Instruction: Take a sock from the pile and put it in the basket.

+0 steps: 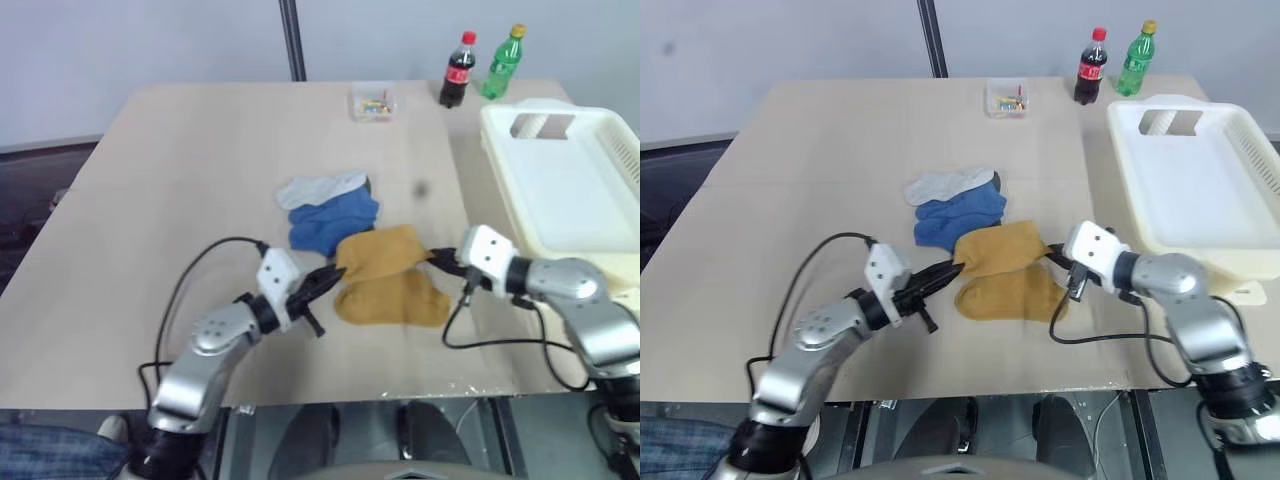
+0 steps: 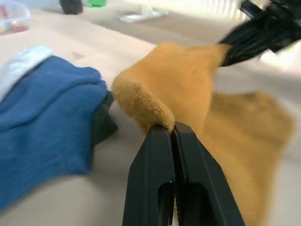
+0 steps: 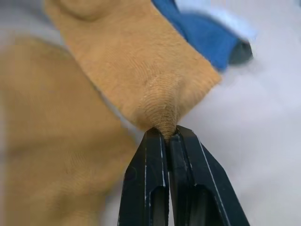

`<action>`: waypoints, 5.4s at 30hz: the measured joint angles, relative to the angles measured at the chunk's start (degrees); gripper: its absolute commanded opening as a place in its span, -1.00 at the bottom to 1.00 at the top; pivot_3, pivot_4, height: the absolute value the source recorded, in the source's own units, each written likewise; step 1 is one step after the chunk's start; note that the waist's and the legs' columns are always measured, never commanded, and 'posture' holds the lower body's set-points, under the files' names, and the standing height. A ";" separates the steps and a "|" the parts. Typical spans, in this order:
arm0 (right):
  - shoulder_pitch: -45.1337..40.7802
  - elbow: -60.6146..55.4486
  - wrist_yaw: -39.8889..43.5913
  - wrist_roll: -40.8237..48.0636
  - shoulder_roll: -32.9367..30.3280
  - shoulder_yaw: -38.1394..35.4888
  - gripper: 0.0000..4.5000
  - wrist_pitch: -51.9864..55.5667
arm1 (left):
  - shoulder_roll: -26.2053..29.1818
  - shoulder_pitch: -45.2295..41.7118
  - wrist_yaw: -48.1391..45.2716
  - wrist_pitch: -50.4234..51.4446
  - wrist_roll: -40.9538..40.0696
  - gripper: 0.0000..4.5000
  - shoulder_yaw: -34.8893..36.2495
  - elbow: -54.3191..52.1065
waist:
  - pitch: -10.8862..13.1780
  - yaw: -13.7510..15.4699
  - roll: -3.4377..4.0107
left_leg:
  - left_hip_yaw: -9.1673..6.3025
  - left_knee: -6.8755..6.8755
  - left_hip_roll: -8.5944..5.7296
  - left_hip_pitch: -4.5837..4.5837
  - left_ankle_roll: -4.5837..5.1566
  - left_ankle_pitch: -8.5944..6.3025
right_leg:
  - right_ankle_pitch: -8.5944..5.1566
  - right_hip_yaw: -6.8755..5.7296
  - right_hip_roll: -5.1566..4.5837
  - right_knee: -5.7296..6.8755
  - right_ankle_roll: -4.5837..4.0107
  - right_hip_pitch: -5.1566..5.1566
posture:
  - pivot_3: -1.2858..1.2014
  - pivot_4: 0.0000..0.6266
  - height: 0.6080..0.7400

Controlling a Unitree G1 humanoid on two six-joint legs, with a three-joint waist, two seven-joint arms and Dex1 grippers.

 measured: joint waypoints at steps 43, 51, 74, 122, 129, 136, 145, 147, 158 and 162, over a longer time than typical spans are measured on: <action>10.95 -6.96 -5.61 5.57 -3.10 1.55 -1.00 10.29 | -1.65 9.37 5.61 6.84 0.38 -0.99 -5.12 -1.87 | 0.01 0.11 -0.09 | 0.05 -0.01 -0.02 0.05 0.01 -0.01 | -0.01 0.00 0.03 -0.03 -0.01 0.03 | 0.03 -0.52 1.00; 10.70 -11.88 -4.23 12.99 -6.69 -2.37 -1.00 18.86 | 0.05 10.57 4.01 9.40 -3.78 -0.99 -4.00 -4.13 | 0.01 0.00 -0.09 | 0.06 -0.01 -0.01 0.06 0.02 -0.01 | -0.01 0.00 0.04 -0.03 -0.01 0.04 | 0.03 -0.52 1.00; 8.44 -8.99 -5.85 10.84 -6.98 -0.23 -1.00 19.50 | -0.55 13.99 5.21 9.32 -6.56 -0.99 -3.35 -5.59 | 0.01 0.04 -0.09 | 0.07 -0.02 -0.03 0.05 0.02 -0.01 | -0.01 0.00 0.05 -0.04 -0.02 0.04 | 0.03 -0.52 1.00; 6.18 -2.83 -32.15 -3.28 12.42 7.00 1.00 20.69 | -7.37 4.61 9.88 11.02 -5.42 0.22 -1.46 2.89 | -0.04 -0.15 -0.11 | 0.06 -0.01 -0.06 0.12 0.00 0.00 | 0.00 0.03 0.06 0.05 -0.01 0.03 | 0.03 -0.52 1.00; 6.90 -3.22 -32.94 -4.61 13.35 7.05 1.00 20.84 | -11.76 -0.37 16.08 25.14 -23.63 0.22 9.04 3.77 | -0.14 -0.01 -0.26 | -0.03 0.04 -0.08 0.16 0.00 0.00 | 0.00 -0.05 0.06 0.08 0.00 0.06 | 0.03 -0.52 1.00; 7.29 -3.83 -32.81 -5.08 13.72 7.56 1.00 20.93 | -10.66 -4.74 19.75 33.17 -26.14 0.22 5.63 6.90 | -0.29 -0.26 -0.27 | 0.04 -0.03 -0.21 0.18 -0.22 0.13 | -0.01 0.06 0.11 0.05 -0.01 0.05 | 0.03 -0.52 1.00; 7.71 -3.59 -32.91 -6.09 14.39 7.81 1.00 20.94 | -6.37 -12.35 15.30 32.45 -19.85 0.22 -1.39 12.89 | -1.03 0.05 -0.05 | -0.01 -0.02 -0.30 0.31 -0.04 0.03 | -0.01 0.04 0.07 0.10 -0.01 0.11 | 0.03 -0.52 1.00; 7.71 -3.48 -32.98 -6.44 14.91 8.10 1.00 20.93 | -7.55 -14.01 13.72 31.51 -19.05 0.22 -2.06 15.77 | -1.15 -0.03 -0.05 | -0.01 -0.02 -0.30 0.32 -0.04 0.03 | -0.01 0.04 0.08 0.10 -0.01 0.12 | 0.03 -0.52 1.00; 6.63 -3.28 -32.87 -7.54 16.36 9.53 1.00 20.92 | -12.38 -16.80 3.76 41.45 -29.52 0.22 2.80 25.79 | -1.27 -0.26 -0.05 | -0.03 -0.03 -0.30 0.16 -0.05 0.03 | -0.01 0.04 0.07 0.05 0.00 0.05 | 0.03 -0.52 1.00; 6.63 -3.28 -32.92 -7.78 16.84 9.65 1.00 20.94 | -13.12 -17.29 2.40 45.80 -36.61 0.22 6.22 25.70 | -1.22 -0.34 -0.06 | -0.05 -0.03 -0.24 0.18 -0.05 0.03 | -0.01 0.04 0.08 0.07 0.00 0.04 | 0.03 -0.52 1.00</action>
